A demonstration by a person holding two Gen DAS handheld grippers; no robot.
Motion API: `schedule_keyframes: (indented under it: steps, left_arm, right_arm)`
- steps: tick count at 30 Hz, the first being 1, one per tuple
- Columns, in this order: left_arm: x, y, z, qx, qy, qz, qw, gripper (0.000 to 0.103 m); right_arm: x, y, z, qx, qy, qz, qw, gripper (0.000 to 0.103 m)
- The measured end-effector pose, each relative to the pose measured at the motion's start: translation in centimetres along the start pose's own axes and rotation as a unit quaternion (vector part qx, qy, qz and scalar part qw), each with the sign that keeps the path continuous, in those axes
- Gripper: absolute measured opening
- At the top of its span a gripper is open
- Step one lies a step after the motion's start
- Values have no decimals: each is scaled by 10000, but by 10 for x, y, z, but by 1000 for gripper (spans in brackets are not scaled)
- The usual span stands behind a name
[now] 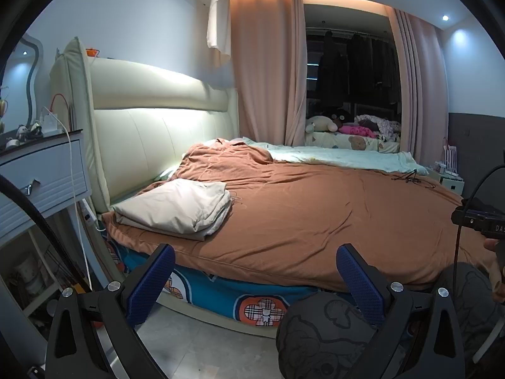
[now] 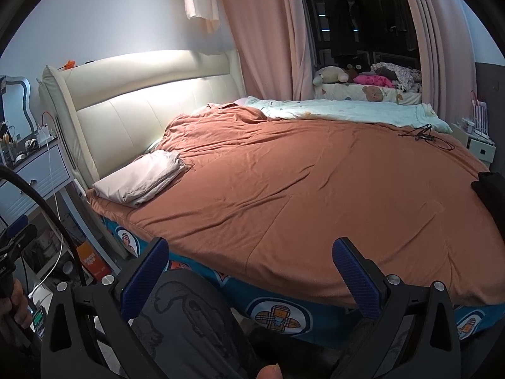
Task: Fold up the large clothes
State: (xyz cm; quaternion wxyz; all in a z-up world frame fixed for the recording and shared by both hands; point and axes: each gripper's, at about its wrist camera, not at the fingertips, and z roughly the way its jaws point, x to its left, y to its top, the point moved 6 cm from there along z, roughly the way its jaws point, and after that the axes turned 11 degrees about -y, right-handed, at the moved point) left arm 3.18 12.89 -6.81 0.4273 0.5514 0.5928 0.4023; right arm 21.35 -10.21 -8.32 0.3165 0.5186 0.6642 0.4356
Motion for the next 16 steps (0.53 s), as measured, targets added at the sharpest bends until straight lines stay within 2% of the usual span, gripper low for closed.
schedule_keyframes:
  steps: [16]
  left_arm:
    - [2, 6, -7, -162, 49, 1, 9999, 103]
  right_arm:
    - [-3, 0, -5, -29, -40, 21, 10000, 103]
